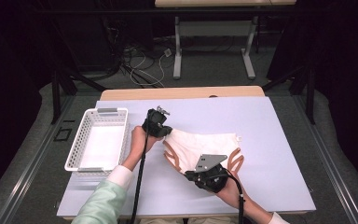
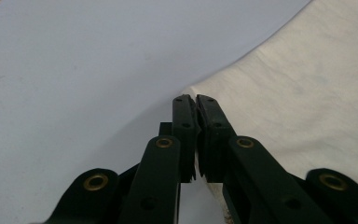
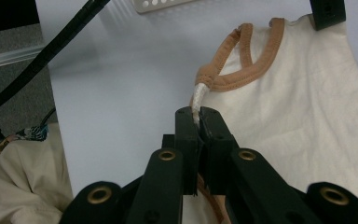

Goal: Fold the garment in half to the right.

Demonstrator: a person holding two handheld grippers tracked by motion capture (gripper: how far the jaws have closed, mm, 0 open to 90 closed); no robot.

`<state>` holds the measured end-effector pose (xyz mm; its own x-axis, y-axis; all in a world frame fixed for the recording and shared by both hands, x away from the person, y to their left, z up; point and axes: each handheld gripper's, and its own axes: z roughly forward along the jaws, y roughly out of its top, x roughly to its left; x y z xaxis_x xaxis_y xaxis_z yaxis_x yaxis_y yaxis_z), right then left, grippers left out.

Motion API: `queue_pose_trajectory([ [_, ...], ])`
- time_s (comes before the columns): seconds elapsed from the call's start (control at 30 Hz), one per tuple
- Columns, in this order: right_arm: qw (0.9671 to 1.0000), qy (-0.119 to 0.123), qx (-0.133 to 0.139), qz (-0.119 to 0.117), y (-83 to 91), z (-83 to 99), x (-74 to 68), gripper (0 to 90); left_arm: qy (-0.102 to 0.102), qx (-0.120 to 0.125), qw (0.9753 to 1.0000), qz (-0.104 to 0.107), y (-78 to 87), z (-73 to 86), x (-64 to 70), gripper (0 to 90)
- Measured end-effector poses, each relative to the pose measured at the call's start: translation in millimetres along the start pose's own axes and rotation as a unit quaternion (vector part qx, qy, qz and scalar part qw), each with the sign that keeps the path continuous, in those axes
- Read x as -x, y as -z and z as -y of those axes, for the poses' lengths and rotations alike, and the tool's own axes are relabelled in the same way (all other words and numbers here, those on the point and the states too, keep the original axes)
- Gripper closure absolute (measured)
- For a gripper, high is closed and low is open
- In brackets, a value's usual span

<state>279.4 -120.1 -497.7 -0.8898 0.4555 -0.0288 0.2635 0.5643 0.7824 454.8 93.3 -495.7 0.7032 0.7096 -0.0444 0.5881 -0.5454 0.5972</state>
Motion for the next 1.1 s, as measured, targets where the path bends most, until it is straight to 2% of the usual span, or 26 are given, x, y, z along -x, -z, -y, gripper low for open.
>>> queue_pose_trajectory([
  [0.2,1.0000,-0.001,0.002,0.000,0.5,-1.2,2.1,86.8,-0.006,-0.011,0.9999,-0.006,2.6,-7.0,0.8,87.0],
  [0.63,0.9999,0.001,0.015,0.000,3.3,-9.1,0.8,86.9,-0.019,-0.016,0.9996,-0.016,15.0,-23.9,1.8,87.0],
  [0.83,0.9997,-0.001,0.022,-0.003,0.9,-14.3,-0.3,86.9,-0.018,-0.015,0.9995,-0.022,22.1,-27.4,-0.8,87.0],
  [1.1,0.9995,0.000,0.030,-0.005,-3.9,-22.9,-2.7,86.9,-0.017,-0.026,0.9990,-0.031,26.9,-28.4,-6.5,87.0],
])
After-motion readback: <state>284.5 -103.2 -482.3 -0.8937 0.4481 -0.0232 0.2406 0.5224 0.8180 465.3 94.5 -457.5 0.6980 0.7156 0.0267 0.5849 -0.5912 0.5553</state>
